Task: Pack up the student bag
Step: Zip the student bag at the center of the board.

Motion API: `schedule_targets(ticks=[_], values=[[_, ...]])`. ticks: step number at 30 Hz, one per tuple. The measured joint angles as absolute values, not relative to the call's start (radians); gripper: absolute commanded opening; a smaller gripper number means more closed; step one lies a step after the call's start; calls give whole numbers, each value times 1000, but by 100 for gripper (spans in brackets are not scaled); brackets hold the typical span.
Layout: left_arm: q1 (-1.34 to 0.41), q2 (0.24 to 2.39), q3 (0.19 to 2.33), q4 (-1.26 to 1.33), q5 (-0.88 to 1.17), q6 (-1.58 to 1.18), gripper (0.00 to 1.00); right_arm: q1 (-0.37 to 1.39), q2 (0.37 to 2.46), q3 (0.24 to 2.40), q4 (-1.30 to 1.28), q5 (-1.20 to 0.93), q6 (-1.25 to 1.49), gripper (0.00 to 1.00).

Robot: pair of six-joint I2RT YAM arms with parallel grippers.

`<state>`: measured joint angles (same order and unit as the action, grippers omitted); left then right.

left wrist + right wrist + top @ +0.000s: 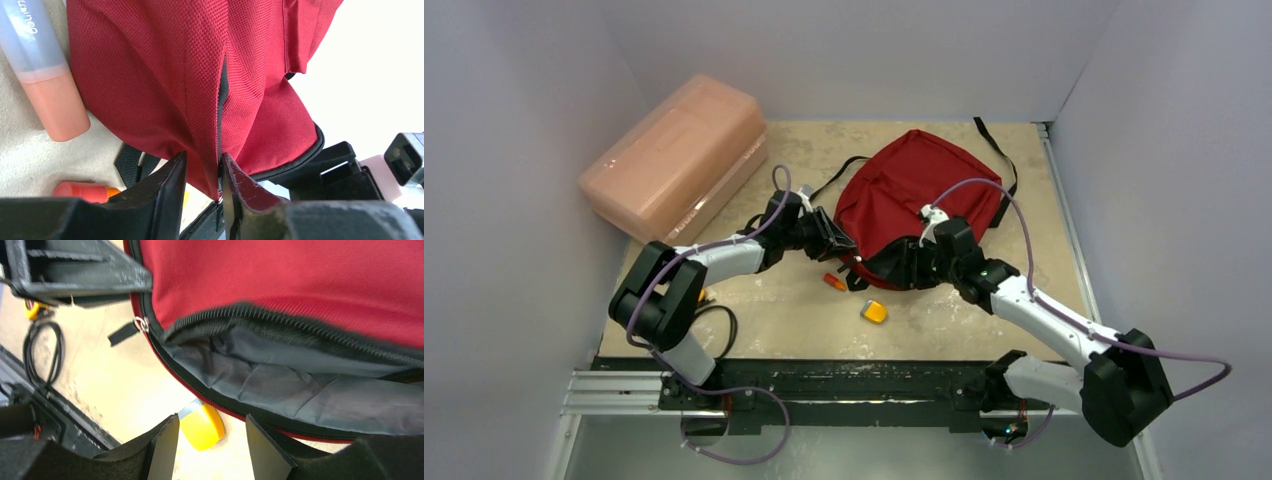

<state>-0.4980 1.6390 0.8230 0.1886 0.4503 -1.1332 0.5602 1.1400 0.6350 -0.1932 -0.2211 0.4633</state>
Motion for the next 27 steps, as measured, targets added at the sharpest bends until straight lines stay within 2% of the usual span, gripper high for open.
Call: schedule_targets(ticks=[3,5,12,18,23,27], values=[[-498,1640,823,203,455,-1135,21,560,1097,647,-210,-189,519,60],[-498,1641,823,221,464,-1141,18,567,1089,654,-188,-196,577,65],[-498,1654,820,279,493,-1166,11,671,1093,605,32,-204,904,76],[-498,1657,800,315,512,-1186,5,732,1169,539,210,-169,1164,76],[-498,1657,793,329,525,-1192,3,801,1264,539,297,-104,1211,73],[-498,1657,787,335,532,-1194,2,827,1291,540,335,-13,1237,66]])
